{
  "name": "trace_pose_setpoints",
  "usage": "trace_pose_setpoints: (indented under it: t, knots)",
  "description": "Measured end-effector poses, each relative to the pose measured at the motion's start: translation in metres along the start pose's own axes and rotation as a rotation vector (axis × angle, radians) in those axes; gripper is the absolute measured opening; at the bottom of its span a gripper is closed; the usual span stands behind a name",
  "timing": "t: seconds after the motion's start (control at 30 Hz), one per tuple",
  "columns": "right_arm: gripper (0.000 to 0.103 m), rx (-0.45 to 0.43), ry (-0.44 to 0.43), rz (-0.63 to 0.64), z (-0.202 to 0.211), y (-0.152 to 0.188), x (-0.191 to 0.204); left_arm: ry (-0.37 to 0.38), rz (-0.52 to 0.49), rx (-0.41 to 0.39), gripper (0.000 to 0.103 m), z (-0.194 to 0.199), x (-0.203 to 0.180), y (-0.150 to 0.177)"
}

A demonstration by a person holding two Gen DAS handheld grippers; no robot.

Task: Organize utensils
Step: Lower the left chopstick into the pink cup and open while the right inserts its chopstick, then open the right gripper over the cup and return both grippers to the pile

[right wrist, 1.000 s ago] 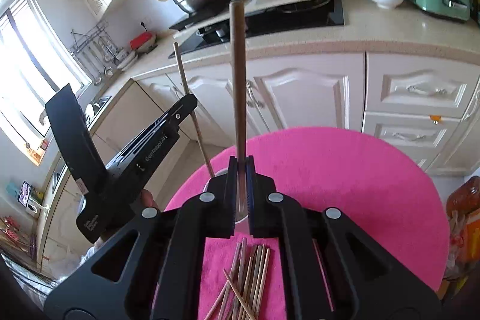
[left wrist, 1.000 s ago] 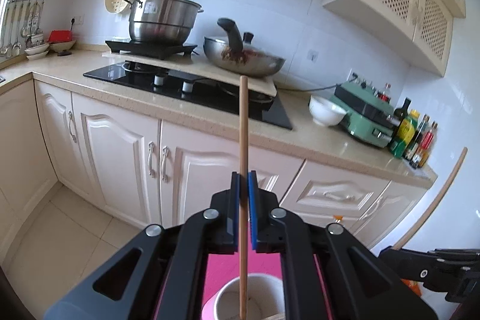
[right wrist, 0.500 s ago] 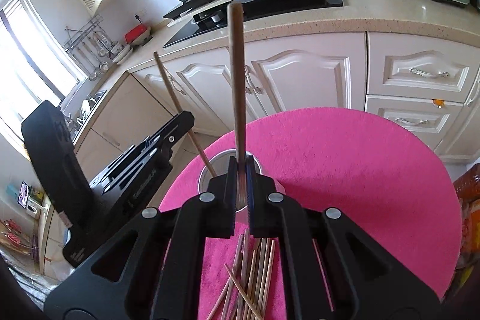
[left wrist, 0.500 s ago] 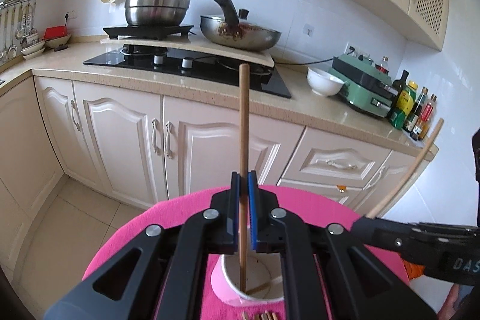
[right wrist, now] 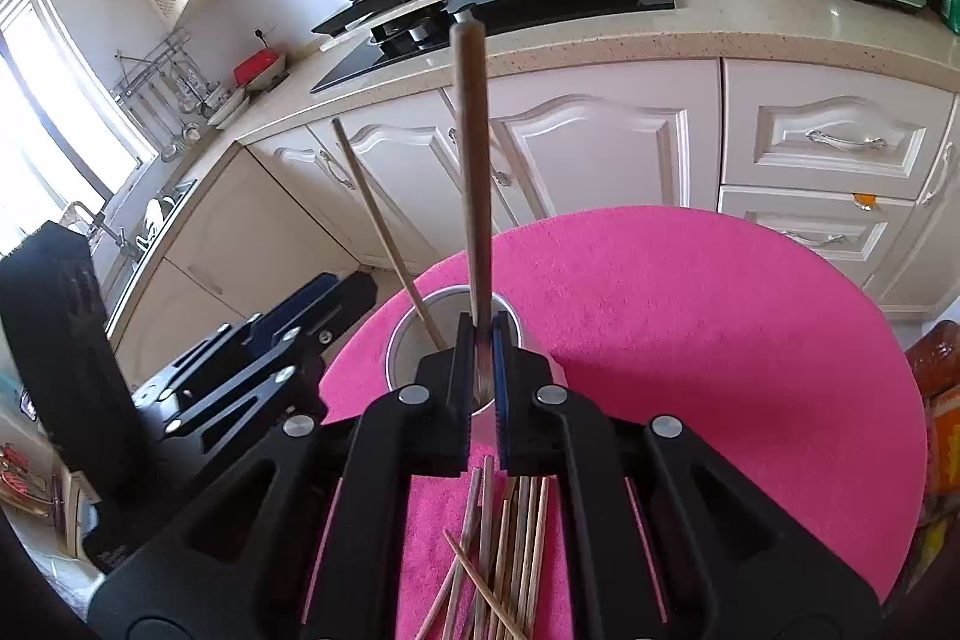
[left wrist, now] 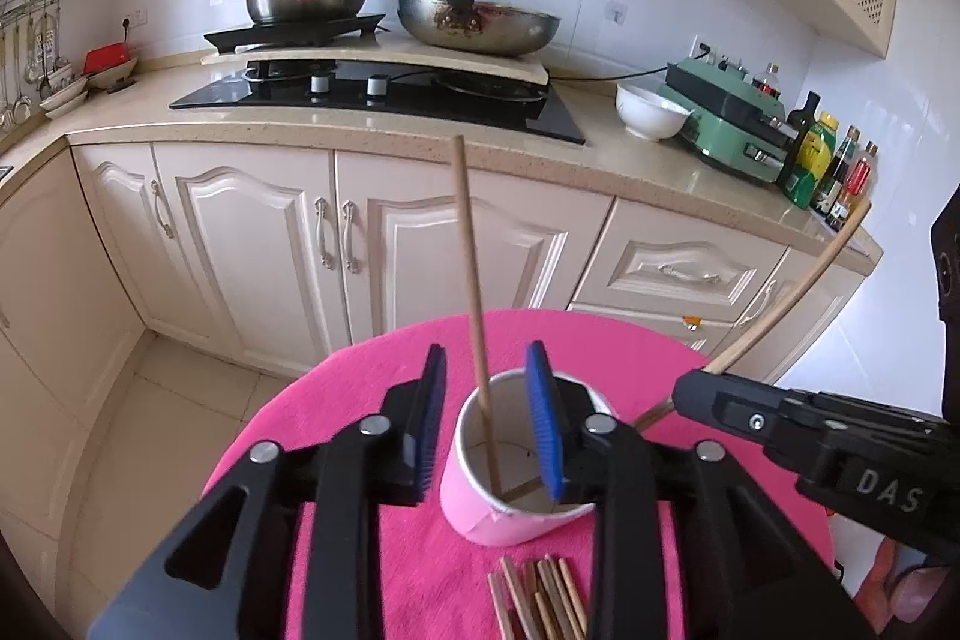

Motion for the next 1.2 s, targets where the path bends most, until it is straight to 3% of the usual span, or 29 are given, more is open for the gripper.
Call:
trace_pose_setpoints:
  t: [0.3,0.7,0.8,0.87,1.07,1.2]
  knots:
    - [0.007,-0.022,0.023,-0.023,-0.001,0.003,-0.003,0.014,0.003,0.065,0.034,0.015,0.007,0.014]
    - [0.009,-0.047,0.045,-0.044,0.011,0.005,-0.005,0.052,0.118,0.206,0.035,0.031,0.031,0.066]
    - [0.027,-0.057,0.047,-0.048,0.019,0.005,-0.006,0.072,0.140,0.245,0.035,0.033,0.030,0.084]
    - [0.047,-0.075,0.046,-0.042,0.027,0.005,-0.005,0.077,0.144,0.270,0.035,0.034,0.029,0.095]
    - [0.047,-0.078,0.067,-0.009,0.046,0.018,-0.009,0.148,0.124,0.362,0.035,0.032,0.010,0.128]
    - [0.047,-0.001,0.103,0.019,0.041,0.048,-0.022,0.175,0.115,0.430,0.035,0.025,-0.003,0.149]
Point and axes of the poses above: each gripper's, at about its wrist camera, not at the fingertips, and z roughly against the way its jaws point, x to its left, y to its underside, the point moved 5 cm from there along -z, roughly the way its jaws point, and after that the axes turned 12 degrees about -z, right-handed, at the moved point
